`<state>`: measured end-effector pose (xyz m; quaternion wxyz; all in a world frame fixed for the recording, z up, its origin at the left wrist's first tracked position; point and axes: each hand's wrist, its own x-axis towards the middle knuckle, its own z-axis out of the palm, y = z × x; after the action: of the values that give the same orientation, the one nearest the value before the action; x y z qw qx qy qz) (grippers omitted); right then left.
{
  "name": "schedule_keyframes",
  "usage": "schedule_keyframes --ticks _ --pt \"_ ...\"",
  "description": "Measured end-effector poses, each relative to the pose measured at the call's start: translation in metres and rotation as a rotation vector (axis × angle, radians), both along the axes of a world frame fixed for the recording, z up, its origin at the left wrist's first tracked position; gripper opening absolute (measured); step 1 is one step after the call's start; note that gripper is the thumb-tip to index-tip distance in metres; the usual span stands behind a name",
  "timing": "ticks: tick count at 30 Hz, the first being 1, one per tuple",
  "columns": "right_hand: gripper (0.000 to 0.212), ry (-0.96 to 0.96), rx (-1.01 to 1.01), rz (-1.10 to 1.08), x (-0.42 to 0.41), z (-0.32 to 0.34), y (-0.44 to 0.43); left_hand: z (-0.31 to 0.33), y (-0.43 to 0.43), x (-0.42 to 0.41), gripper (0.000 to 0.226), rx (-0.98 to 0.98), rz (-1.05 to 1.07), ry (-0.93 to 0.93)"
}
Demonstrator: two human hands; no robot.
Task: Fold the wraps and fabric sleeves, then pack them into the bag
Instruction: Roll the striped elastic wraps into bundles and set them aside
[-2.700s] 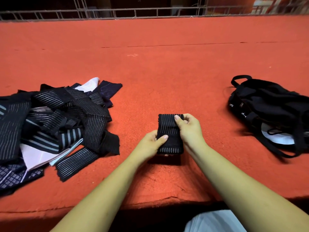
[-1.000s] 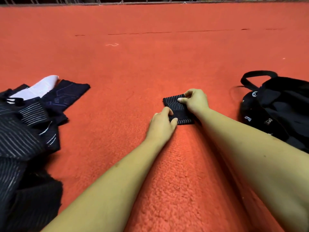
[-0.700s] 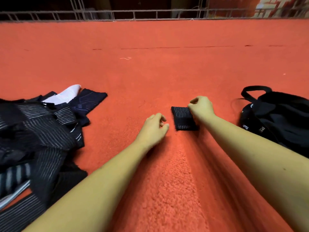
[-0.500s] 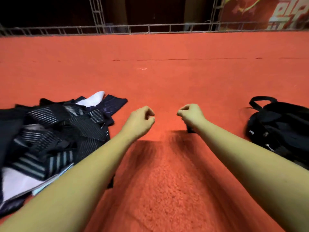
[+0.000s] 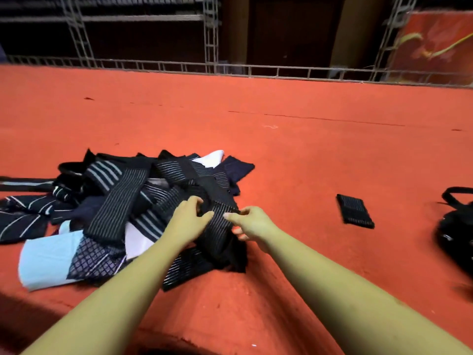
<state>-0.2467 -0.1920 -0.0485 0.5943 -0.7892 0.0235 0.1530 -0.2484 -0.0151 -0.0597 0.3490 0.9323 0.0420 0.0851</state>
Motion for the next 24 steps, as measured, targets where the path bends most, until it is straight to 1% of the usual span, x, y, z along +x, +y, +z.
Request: schedule_keyframes --ticks 1,2,5,7,8,10,12,13,15,17,18,19,20,21,22,24 --pt "0.018 0.007 0.04 -0.043 0.001 -0.003 0.006 -0.005 0.002 -0.002 0.036 -0.073 -0.012 0.048" --pt "0.02 0.009 0.088 -0.091 0.002 -0.005 0.01 -0.01 0.005 -0.003 0.032 -0.146 -0.021 0.094" --pt "0.035 -0.044 0.127 -0.174 0.004 -0.003 0.012 -0.024 0.008 0.002 0.03 -0.265 -0.082 0.082" --pt "0.033 -0.083 0.206 -0.157 0.003 0.008 0.009 -0.023 0.006 0.003 0.028 -0.385 -0.13 0.046" --pt "0.029 -0.091 0.281 -0.158 0.002 0.016 0.006 -0.022 0.005 0.004 0.028 -0.439 -0.164 0.027" --pt "0.023 -0.123 0.357 -0.15 0.004 0.033 -0.006 -0.022 0.003 0.007 0.026 -0.515 -0.246 -0.016" --pt "0.023 -0.176 0.331 -0.117 0.004 0.045 -0.02 -0.017 -0.005 0.008 0.02 -0.605 -0.286 -0.014" --pt "0.023 -0.199 0.305 -0.085 0.003 0.049 -0.028 -0.013 -0.012 0.009 0.019 -0.696 -0.288 -0.002" --pt "0.022 -0.231 0.23 0.009 -0.002 0.053 -0.04 -0.002 -0.027 0.011 0.034 -0.889 -0.269 0.075" --pt "0.016 -0.297 0.083 0.085 -0.007 0.052 -0.051 0.012 -0.039 0.01 0.047 -0.916 -0.274 0.134" --pt "0.013 -0.324 0.047 0.089 -0.009 0.052 -0.056 0.014 -0.042 0.01 0.056 -0.898 -0.293 0.155" --pt "0.013 -0.327 0.067 0.073 -0.011 0.052 -0.062 0.016 -0.043 0.008 0.066 -0.854 -0.318 0.175" --pt "0.013 -0.307 0.137 0.044 -0.012 0.054 -0.068 0.017 -0.043 0.004 0.07 -0.812 -0.332 0.202" --pt "0.013 -0.274 0.228 0.013 -0.014 0.056 -0.074 0.018 -0.045 0.0 0.063 -0.772 -0.363 0.199" --pt "0.014 -0.24 0.326 -0.017 -0.017 0.06 -0.079 0.019 -0.047 -0.003 0.051 -0.723 -0.424 0.173" --pt "0.015 -0.181 0.486 -0.07 -0.021 0.069 -0.089 0.018 -0.053 -0.007 0.028 -0.606 -0.604 0.122"
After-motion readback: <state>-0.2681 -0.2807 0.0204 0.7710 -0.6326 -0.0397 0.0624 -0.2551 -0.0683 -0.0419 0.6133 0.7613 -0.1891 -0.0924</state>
